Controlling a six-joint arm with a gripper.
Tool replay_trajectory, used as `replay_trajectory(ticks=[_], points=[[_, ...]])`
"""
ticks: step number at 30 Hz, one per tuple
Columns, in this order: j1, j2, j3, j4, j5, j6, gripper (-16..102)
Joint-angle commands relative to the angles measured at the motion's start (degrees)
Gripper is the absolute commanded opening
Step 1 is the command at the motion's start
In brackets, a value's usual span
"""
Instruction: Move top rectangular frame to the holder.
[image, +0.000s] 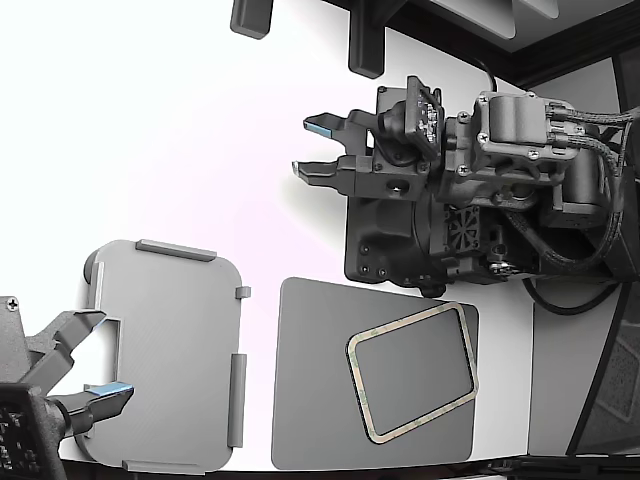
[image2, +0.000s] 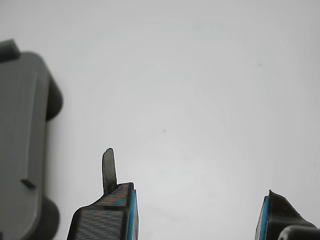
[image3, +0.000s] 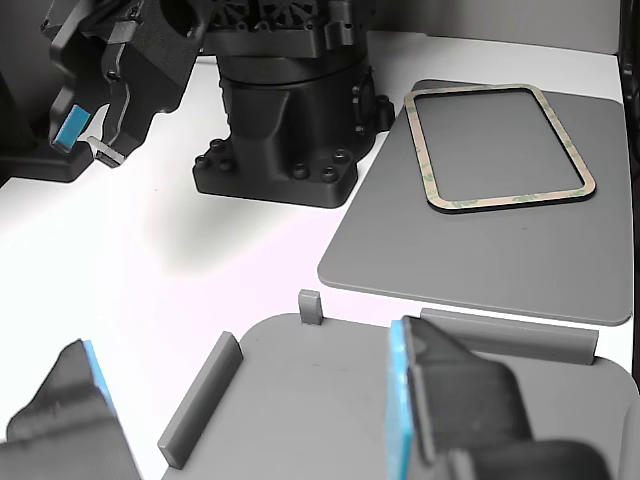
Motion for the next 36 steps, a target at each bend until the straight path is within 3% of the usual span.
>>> replay_trajectory(ticks=[1,21,28,32,36], points=[[-0.53,1.23,-1.32,-0.44,1.58,0.97,100],[-0.53,-4.31,-7.03,-0.97,2.02,1.49,100],[-0.35,-12.22,-13.36,-3.25,-1.41,-1.41,100],[4.22,-21.18,-22.68,-0.44,-2.99,-4.22,100],[17.05,-27.69,-31.9,6.06,3.08,-5.54,92]])
